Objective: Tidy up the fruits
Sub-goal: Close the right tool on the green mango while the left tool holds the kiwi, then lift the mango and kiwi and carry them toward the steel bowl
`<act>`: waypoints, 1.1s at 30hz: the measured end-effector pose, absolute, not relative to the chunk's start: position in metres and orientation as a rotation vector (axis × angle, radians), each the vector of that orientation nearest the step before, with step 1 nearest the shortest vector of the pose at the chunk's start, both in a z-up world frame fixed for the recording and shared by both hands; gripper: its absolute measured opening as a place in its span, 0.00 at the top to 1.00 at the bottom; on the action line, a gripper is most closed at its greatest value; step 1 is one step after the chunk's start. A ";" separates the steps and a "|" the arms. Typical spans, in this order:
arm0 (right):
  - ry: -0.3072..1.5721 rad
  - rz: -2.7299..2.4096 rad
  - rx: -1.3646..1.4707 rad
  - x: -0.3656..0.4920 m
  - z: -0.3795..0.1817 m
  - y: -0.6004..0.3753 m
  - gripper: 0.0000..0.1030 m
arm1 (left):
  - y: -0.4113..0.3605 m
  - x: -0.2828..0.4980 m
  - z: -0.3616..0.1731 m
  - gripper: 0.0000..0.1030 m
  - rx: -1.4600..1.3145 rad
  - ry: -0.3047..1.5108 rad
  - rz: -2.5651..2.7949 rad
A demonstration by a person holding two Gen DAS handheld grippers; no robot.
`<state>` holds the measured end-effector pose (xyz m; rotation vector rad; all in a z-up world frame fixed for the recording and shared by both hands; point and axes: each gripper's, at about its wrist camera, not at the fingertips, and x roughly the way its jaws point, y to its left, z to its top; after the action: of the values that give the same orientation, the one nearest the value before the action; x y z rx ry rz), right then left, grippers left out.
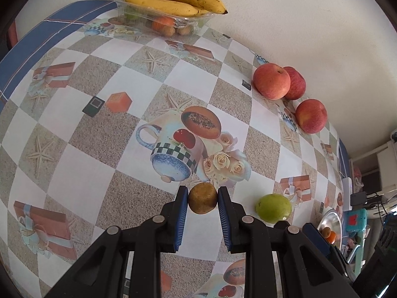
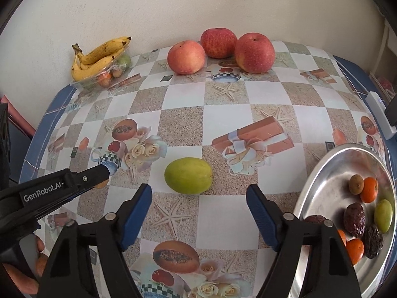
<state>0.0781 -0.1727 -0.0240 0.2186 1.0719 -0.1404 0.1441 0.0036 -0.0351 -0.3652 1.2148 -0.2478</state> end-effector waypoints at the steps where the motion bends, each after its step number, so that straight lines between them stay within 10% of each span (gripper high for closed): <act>1: 1.075 -0.142 0.214 0.080 -0.026 -0.171 0.24 | 0.004 0.144 -0.036 0.74 -0.368 1.217 -0.248; 19: 1.100 -0.149 0.158 0.102 -0.042 -0.156 0.51 | 0.004 0.149 -0.044 0.74 -0.370 1.233 -0.230; 33: 1.082 -0.145 0.167 0.101 -0.042 -0.158 0.52 | 0.001 0.148 -0.044 0.74 -0.347 1.229 -0.228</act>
<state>0.1012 -0.1579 -0.0416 0.1671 1.0817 -0.1449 0.1477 0.0006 -0.0438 -0.3470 1.2293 -0.2281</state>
